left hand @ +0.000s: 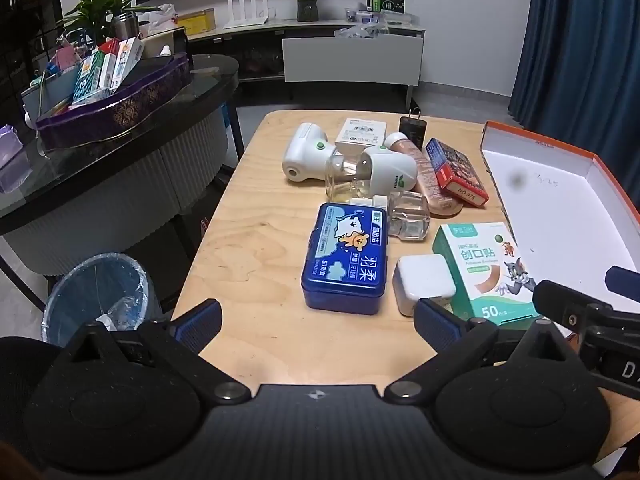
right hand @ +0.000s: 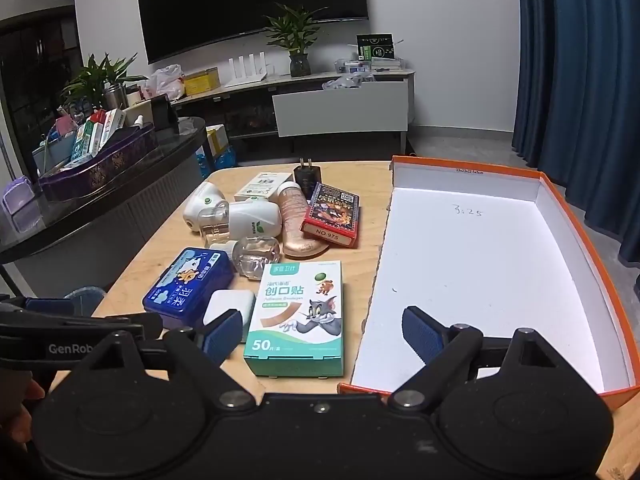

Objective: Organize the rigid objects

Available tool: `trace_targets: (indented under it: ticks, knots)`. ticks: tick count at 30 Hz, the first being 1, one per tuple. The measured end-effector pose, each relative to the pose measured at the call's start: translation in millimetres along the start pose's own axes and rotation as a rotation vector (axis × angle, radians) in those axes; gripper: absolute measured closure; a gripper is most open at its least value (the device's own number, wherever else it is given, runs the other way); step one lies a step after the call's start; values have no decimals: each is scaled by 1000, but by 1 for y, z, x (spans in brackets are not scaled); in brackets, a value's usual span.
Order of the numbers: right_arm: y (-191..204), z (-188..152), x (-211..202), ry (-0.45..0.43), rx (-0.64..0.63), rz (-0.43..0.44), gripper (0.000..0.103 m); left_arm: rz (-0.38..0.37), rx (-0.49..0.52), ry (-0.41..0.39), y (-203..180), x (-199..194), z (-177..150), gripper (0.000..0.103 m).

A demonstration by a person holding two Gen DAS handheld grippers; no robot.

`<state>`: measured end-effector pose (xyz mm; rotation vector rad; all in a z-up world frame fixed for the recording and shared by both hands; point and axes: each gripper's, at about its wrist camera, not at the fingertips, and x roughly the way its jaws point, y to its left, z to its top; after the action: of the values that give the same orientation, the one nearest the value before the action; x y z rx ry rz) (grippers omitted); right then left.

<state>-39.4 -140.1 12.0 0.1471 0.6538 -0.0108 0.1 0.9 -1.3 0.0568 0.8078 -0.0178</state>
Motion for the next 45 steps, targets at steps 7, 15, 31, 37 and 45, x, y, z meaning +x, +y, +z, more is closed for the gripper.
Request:
trace_targets:
  ticks: [7,15,31,37,45]
  knots:
    - [1,-3,1,4,-7,1,1,-5,-3,4,1,0,-2,0]
    - [1,0,4,-2,-3,-1,1,-10,-6,2,0,5,0,0]
    - [5,-2,6,-9,-17,4,1,-6,-10,9,3,6,2,0]
    - [5,-2,7,-14,-15,9,1,-1,-5,-2,3,7,1,0]
    - [6,-3,10,-29,-33,8,1,4,-1,-8,2,8,1,0]
